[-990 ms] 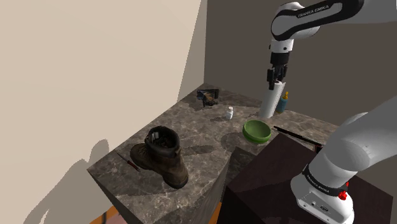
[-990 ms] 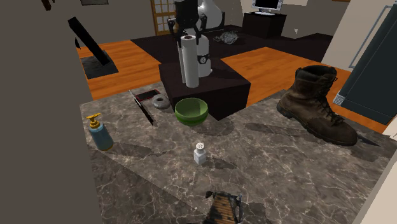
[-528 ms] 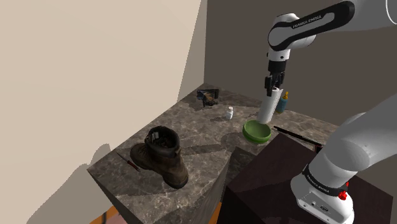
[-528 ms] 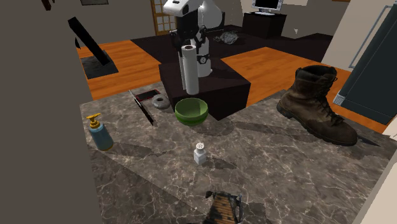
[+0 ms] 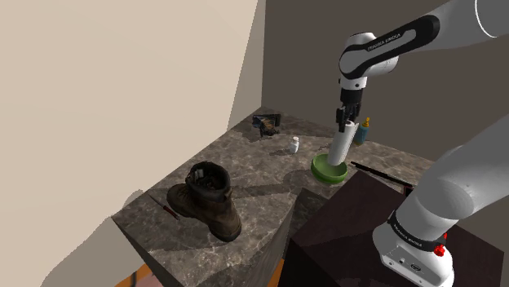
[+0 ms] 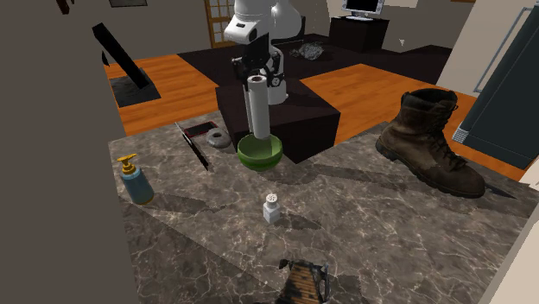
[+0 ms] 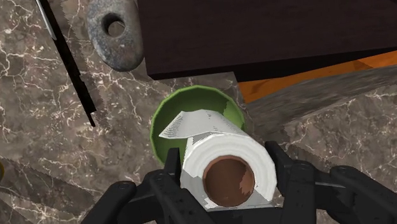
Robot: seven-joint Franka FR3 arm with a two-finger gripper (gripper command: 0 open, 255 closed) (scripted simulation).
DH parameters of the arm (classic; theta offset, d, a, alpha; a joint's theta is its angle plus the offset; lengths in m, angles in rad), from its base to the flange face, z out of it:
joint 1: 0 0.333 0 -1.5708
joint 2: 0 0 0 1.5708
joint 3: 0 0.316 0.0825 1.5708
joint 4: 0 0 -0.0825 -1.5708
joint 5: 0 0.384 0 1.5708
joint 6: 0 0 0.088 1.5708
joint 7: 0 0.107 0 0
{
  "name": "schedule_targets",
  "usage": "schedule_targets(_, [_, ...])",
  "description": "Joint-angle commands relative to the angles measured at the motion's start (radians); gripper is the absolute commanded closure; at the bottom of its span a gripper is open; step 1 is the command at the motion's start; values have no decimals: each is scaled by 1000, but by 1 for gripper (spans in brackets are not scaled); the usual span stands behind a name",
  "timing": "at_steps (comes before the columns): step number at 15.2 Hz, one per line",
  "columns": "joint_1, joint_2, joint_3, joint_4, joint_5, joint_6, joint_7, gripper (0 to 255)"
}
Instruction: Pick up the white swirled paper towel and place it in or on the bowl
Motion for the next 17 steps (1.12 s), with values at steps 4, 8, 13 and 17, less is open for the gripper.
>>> schedule_targets(4, [1, 39, -8, -35, 5, 73, -8, 255])
schedule_targets(8, [1, 50, -9, -43, 8, 92, -10, 255])
schedule_targets(13, [1, 50, -9, -43, 8, 92, -10, 255])
schedule_targets(17, [1, 50, -9, -43, 8, 92, -10, 0])
